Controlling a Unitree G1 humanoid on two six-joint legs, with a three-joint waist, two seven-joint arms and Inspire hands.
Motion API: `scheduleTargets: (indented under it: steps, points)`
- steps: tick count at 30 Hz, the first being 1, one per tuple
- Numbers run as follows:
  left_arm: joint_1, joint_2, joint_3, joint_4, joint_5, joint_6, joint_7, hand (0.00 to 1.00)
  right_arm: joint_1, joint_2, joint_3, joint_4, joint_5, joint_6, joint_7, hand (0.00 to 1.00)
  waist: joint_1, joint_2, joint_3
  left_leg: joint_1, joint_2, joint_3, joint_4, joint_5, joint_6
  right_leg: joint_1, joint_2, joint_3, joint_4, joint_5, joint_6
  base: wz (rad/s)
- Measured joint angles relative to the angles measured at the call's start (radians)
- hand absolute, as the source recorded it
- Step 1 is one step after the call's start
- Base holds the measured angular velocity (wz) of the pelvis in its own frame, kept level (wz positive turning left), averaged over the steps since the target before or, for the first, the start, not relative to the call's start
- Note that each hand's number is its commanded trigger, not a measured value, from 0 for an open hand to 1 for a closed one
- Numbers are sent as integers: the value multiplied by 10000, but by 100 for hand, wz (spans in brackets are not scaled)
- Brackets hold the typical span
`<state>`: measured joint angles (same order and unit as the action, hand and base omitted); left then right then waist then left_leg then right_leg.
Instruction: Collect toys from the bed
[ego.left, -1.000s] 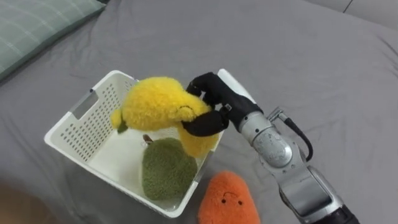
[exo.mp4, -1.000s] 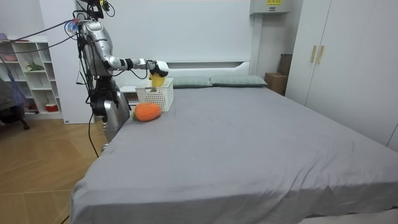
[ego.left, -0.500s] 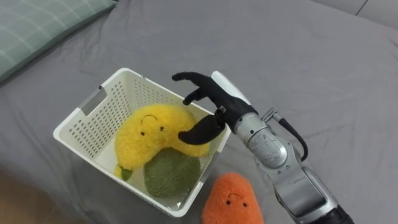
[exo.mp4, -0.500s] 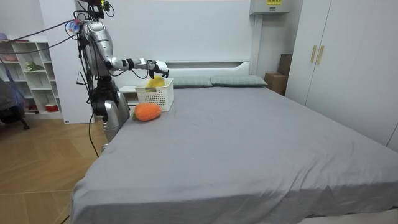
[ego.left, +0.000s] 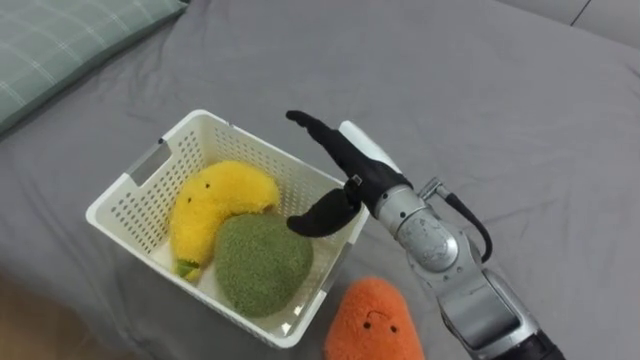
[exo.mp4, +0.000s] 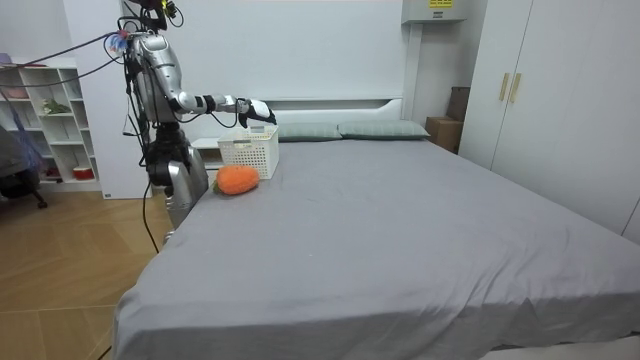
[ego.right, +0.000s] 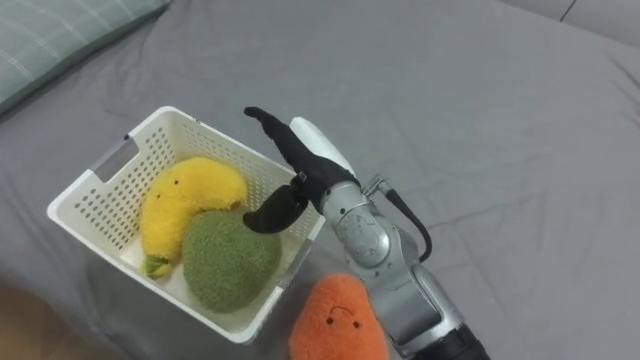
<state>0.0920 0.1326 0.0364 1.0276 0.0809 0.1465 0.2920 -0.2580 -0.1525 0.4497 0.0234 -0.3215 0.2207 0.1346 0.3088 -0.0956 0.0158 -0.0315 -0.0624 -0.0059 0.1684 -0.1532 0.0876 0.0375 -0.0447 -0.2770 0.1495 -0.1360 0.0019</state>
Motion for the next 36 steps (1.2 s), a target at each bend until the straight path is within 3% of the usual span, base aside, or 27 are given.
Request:
scheduleTargets:
  steps: [7,18,24,29,36]
  points:
    - [2,11,3,30,7,0,-10,0,-1,-7,-15,133,331,-12,-3,0,-32,63,43,67,-5,-26,8,-1,1,100,0,-6,-5,-4,6,0]
    - [75,7,250,-40,314,2,-172,0,0,-11,-826,422,433,-65,-287,0,-298,47,19,91,-23,15,37,8,15,130,-27,52,-1,-4,7,0]
    - [104,-60,420,-152,323,-18,-113,0,251,-102,-1328,595,805,-237,-764,0,-621,204,0,255,-6,210,-7,15,30,202,-43,292,8,-15,25,-8]
    - [177,-76,425,-153,310,-15,108,0,999,-125,-1836,360,1478,-351,-1356,0,-1070,437,-102,334,13,369,-37,9,39,207,-45,451,16,-23,40,-9]
    - [189,-76,428,-182,309,-30,110,0,1545,-158,-2291,361,2034,-375,-1591,0,-1544,503,-115,561,51,615,-96,4,36,303,-26,728,15,-28,46,-12]
